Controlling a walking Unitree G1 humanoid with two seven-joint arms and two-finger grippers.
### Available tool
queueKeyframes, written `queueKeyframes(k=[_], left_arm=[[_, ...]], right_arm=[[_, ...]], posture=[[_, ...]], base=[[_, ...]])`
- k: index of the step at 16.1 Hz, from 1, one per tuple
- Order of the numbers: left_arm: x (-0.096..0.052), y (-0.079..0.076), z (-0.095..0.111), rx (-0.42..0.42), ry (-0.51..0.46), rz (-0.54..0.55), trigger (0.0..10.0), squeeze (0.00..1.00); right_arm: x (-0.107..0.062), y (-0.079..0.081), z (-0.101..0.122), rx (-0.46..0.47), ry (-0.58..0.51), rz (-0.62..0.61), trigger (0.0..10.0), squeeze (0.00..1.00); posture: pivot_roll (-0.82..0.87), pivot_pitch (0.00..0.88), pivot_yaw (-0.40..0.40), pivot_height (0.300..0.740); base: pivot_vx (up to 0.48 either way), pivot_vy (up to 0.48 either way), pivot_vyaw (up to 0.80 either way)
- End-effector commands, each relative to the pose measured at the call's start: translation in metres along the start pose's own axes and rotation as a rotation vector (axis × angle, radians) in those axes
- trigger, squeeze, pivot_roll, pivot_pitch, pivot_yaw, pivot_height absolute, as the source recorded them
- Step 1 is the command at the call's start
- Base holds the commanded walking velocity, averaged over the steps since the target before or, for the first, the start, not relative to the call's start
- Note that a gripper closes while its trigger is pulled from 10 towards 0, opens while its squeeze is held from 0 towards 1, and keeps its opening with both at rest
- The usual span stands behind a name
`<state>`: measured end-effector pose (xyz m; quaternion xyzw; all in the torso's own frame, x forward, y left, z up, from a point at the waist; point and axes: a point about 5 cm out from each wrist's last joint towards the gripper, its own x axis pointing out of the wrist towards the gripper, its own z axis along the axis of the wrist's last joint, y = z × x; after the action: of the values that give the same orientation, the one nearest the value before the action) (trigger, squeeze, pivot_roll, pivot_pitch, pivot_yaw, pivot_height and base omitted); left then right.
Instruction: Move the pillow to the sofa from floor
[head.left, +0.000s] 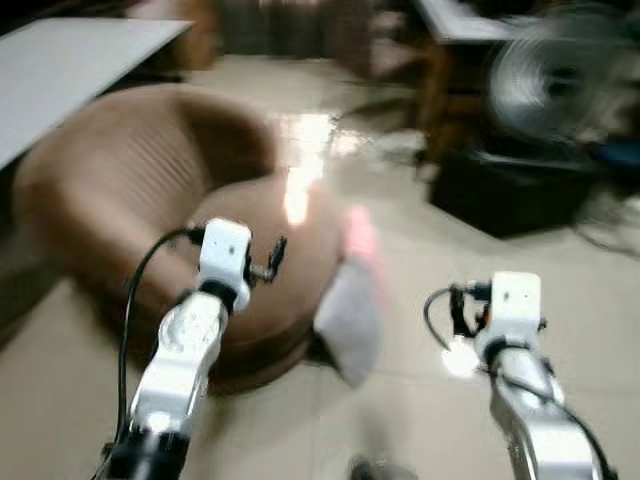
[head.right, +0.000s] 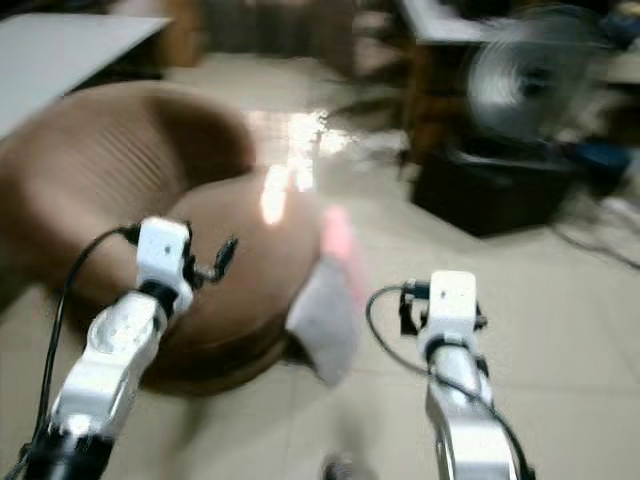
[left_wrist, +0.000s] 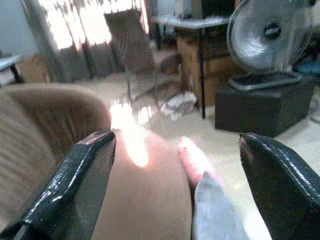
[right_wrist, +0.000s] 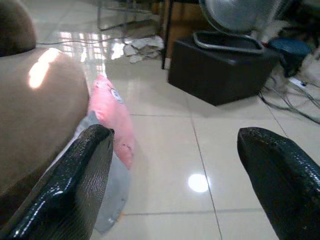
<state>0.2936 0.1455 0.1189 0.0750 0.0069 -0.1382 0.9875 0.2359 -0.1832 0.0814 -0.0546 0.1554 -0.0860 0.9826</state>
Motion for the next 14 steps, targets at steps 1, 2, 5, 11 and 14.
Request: queueKeyframes(k=[1,2,5,11,14], left_arm=[[0.0002,0.0022,-0.0003,0.015,0.004,0.004,10.0,0.00],[0.0006,0.0022,-0.0001,0.016,0.003,0.003,10.0,0.00],[0.0017,0.0017,0.0004,0.019,0.002,-0.003,10.0,0.00],[0.0031,0.0004,0.0042,0.062,-0.019,-0.003,10.0,0.00],[0.0040,0.0057,0.0029,0.031,-0.013,0.030,10.0,0.00]], right_arm=[[0.0024,0.0005,0.0066,-0.003,-0.027,0.001,10.0,0.00],[0.0022,0.0004,0.0064,-0.002,-0.027,0.000,10.0,0.00],[0.0014,0.0000,0.0060,0.000,-0.026,-0.006,10.0,0.00],[0.0021,-0.0002,0.0066,-0.021,-0.036,-0.008,10.0,0.00],[0.0036,0.0019,0.0044,-0.072,-0.031,-0.004,10.0,0.00]], posture=[[-0.05,0.000,0.038,0.740],[-0.05,0.000,0.040,0.740],[-0.06,0.000,0.044,0.740],[-0.06,0.000,0.051,0.740],[-0.06,0.000,0.050,0.740]], base=[[0.000,0.405,-0.78],[0.000,0.409,-0.78],[0.000,0.410,-0.78],[0.000,-0.089,-0.73],[0.000,0.000,0.00]])
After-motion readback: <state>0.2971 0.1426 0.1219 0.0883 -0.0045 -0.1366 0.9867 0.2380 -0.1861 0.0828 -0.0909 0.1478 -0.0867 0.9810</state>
